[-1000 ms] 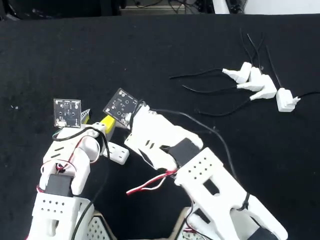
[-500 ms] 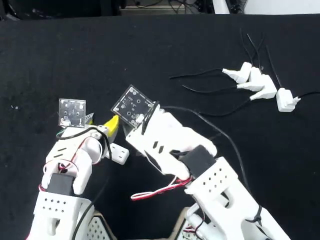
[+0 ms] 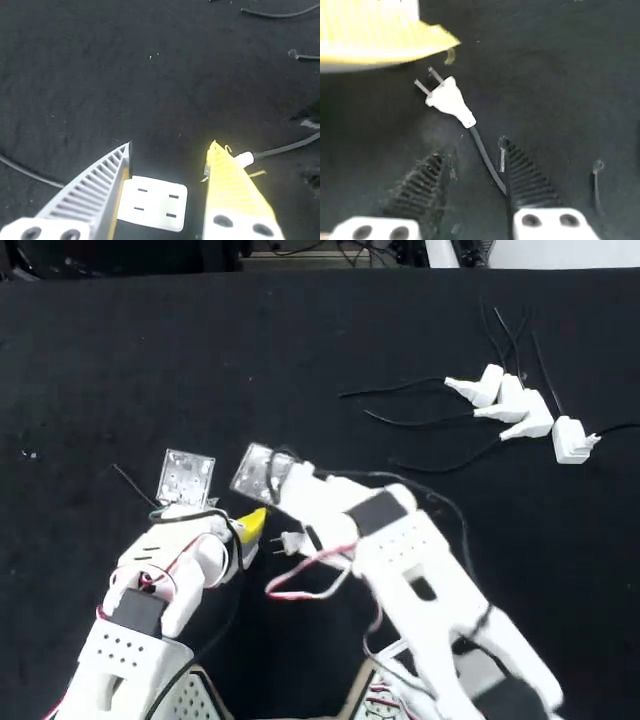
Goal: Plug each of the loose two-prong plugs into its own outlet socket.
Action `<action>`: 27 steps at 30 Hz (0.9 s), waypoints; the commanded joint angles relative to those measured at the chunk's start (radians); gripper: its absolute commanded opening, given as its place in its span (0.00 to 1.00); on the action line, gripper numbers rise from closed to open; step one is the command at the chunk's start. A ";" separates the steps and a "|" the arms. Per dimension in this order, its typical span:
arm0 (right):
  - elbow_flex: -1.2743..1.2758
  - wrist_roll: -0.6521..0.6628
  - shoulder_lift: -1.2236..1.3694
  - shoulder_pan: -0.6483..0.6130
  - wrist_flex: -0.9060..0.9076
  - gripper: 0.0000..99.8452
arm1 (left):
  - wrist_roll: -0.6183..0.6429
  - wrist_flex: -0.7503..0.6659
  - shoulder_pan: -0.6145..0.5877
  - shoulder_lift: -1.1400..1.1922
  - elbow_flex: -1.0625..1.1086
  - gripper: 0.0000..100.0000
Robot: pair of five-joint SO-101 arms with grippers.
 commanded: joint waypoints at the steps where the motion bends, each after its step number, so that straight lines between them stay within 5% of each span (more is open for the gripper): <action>1: -0.090 0.109 0.096 0.023 0.009 0.13 | 0.003 -0.052 0.015 0.000 0.015 0.25; 8: -0.110 0.176 0.252 0.025 -0.066 0.13 | 0.101 -0.052 -0.001 0.000 0.021 0.25; 16: -0.110 0.178 0.323 0.025 -0.117 0.13 | 0.338 -0.095 -0.277 0.002 0.021 0.25; 27: -0.140 0.284 0.395 0.025 -0.138 0.13 | 0.350 -0.087 -0.291 0.000 0.016 0.25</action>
